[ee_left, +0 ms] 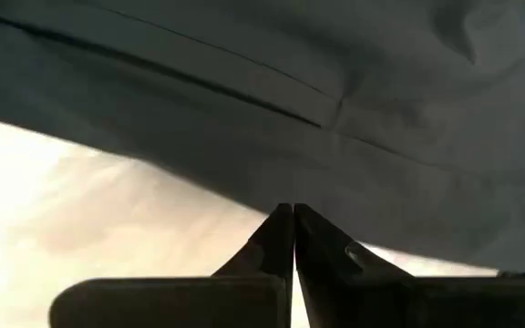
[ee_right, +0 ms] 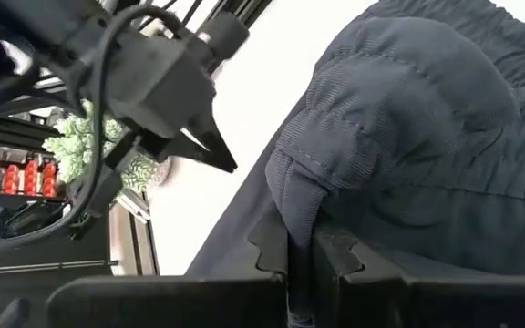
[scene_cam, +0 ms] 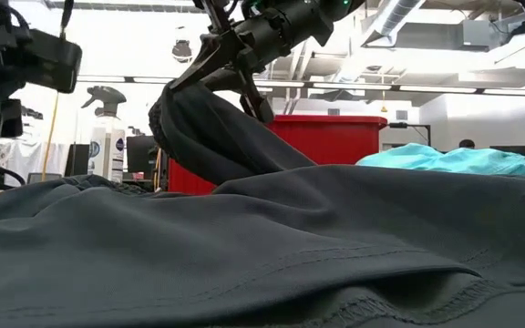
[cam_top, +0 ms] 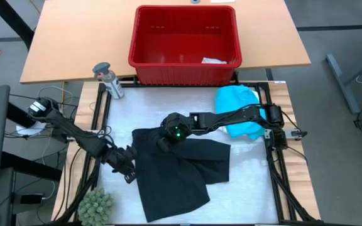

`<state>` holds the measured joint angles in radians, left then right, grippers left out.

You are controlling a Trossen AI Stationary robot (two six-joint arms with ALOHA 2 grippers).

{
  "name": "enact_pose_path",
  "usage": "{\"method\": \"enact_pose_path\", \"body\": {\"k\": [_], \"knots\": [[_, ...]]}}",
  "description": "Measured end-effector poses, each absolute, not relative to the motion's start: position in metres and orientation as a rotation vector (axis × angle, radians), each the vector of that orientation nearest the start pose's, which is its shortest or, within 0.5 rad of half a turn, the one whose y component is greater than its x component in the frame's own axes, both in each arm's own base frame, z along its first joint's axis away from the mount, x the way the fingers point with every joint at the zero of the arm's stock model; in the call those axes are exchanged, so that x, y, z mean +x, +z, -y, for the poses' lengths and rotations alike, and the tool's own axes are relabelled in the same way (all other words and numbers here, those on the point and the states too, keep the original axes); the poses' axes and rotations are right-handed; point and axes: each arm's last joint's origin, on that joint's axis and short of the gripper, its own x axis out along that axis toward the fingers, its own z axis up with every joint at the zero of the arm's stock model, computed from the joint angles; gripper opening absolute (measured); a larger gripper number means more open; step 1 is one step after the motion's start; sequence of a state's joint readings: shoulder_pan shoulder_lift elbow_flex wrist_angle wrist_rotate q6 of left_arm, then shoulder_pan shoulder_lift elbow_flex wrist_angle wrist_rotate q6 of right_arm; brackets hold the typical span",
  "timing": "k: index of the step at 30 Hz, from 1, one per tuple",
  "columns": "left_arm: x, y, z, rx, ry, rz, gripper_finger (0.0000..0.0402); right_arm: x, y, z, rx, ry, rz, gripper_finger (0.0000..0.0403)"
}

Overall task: Fold Laundry from Bin
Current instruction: Fold the black shorts

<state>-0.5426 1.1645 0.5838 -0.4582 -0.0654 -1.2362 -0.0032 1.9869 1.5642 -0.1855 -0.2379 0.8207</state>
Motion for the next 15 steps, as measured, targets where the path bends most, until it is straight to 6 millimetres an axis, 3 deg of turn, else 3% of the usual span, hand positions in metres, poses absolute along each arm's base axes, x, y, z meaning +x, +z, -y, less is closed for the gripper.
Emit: {"method": "enact_pose_path", "body": {"k": [8, 15], "knots": [[0.18, 0.154, 0.107, -0.829, 0.243, -1.04, 0.0, 0.454, 0.245, -0.005, 0.875, -0.032, -0.656, 0.0036], [0.2, 0.133, 0.122, -0.85, 0.132, -1.072, 0.0, 0.459, 0.253, -0.003, 0.878, 0.003, -0.566, 0.0036]]}}
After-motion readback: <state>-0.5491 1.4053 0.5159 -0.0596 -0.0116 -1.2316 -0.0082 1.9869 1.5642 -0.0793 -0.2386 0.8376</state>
